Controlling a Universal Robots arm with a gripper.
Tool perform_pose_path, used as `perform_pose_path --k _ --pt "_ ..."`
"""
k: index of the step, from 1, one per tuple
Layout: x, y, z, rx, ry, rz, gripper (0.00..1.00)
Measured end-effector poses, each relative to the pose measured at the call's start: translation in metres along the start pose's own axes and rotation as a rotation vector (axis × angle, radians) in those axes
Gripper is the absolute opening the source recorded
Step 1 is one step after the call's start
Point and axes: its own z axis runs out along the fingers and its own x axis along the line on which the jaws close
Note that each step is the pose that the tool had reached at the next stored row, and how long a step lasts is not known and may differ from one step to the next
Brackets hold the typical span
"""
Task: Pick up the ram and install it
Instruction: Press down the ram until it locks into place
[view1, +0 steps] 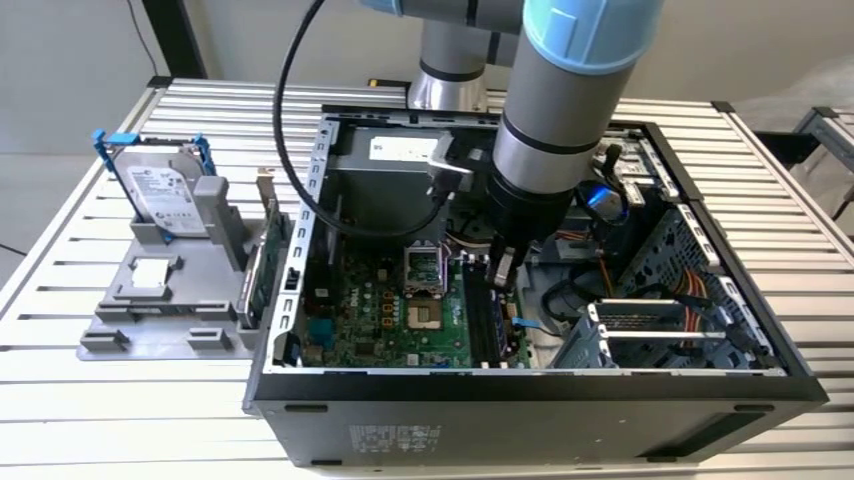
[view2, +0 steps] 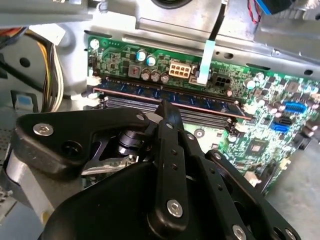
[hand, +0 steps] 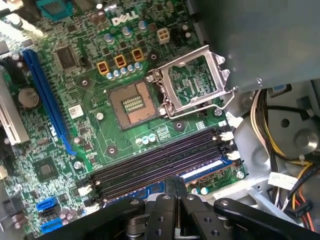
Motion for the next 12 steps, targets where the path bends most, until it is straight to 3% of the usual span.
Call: perform_pose_path --k 6,12 --pt "-0.0001 -0.0001 0.0003 -0.0031 -0.0004 -0.092 0.00" --pt "-0.0003 -0.0008 0.0003 -0.0049 -0.0005 -0.153 0.00"
